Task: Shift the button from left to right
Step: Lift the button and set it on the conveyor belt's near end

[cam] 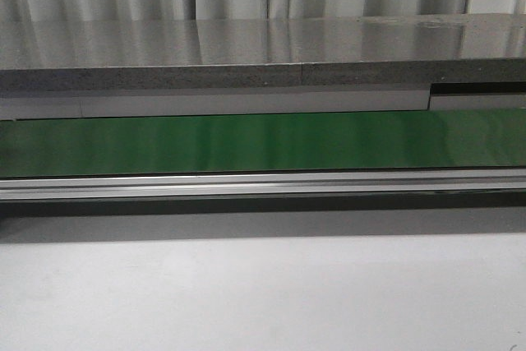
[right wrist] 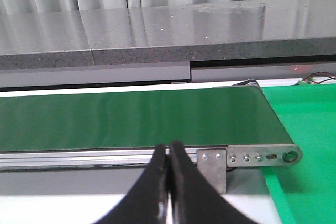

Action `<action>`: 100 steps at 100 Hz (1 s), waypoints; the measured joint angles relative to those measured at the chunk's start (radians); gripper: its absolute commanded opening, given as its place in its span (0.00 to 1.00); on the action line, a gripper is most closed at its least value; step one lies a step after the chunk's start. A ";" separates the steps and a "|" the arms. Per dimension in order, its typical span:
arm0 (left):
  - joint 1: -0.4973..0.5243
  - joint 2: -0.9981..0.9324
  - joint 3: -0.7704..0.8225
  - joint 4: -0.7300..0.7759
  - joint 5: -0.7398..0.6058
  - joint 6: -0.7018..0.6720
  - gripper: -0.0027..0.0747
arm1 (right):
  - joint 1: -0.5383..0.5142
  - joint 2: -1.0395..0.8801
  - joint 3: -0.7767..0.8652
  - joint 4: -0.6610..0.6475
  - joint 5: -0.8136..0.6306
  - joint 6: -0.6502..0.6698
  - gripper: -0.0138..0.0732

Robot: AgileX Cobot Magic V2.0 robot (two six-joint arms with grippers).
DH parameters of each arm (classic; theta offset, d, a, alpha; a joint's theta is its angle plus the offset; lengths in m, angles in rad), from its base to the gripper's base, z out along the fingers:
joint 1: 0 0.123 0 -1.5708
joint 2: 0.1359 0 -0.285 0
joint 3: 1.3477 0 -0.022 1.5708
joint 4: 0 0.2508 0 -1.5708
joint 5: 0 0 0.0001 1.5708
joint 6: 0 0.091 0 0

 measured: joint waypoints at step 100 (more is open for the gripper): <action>-0.028 -0.377 0.181 -0.090 -0.167 0.035 0.85 | 0.000 0.000 0.000 0.000 0.000 0.000 0.08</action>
